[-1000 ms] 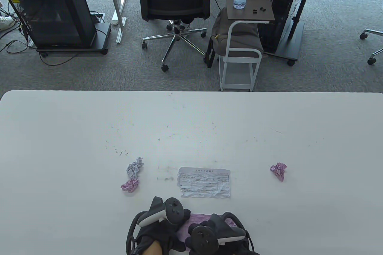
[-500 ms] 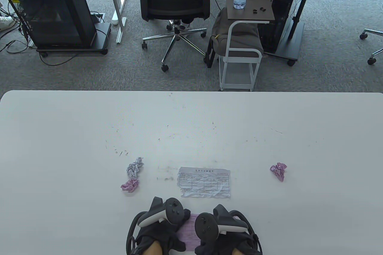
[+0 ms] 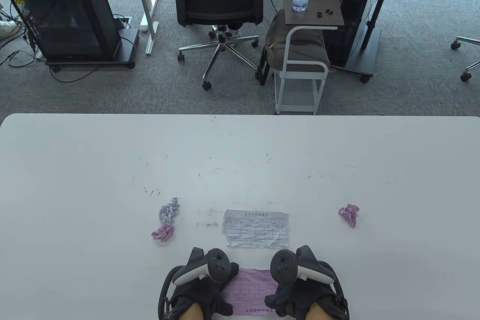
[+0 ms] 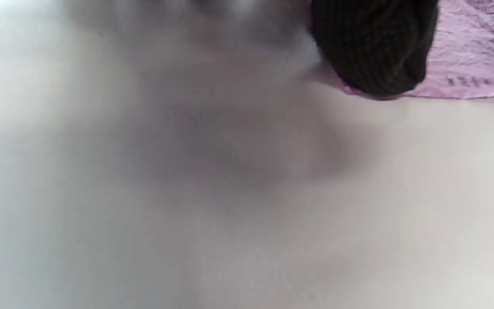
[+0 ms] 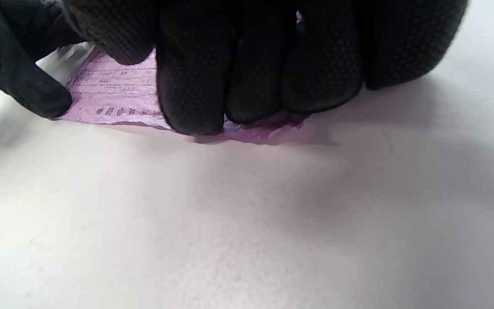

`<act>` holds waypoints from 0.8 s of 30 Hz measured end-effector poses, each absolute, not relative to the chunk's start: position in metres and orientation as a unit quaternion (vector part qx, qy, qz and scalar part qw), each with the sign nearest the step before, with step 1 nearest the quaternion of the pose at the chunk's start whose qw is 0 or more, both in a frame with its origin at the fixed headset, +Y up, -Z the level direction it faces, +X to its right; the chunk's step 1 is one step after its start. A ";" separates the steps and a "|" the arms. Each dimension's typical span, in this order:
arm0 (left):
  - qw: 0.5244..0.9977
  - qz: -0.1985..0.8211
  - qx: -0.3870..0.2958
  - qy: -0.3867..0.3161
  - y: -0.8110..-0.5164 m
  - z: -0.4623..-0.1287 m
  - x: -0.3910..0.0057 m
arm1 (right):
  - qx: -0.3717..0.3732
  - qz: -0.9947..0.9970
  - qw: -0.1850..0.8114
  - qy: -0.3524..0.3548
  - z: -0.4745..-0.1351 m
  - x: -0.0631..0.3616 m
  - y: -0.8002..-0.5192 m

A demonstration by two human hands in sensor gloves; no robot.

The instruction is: Flatten crumpled invoices and stack

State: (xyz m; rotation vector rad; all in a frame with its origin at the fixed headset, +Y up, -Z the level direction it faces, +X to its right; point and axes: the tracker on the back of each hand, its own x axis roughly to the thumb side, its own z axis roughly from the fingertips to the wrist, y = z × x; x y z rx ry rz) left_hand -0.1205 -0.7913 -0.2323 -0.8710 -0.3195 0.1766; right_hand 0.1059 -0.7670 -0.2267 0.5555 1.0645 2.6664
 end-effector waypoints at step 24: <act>0.890 0.086 -0.420 -0.156 -0.791 -0.233 -0.121 | 0.320 0.923 0.019 0.211 -0.212 0.055 -0.770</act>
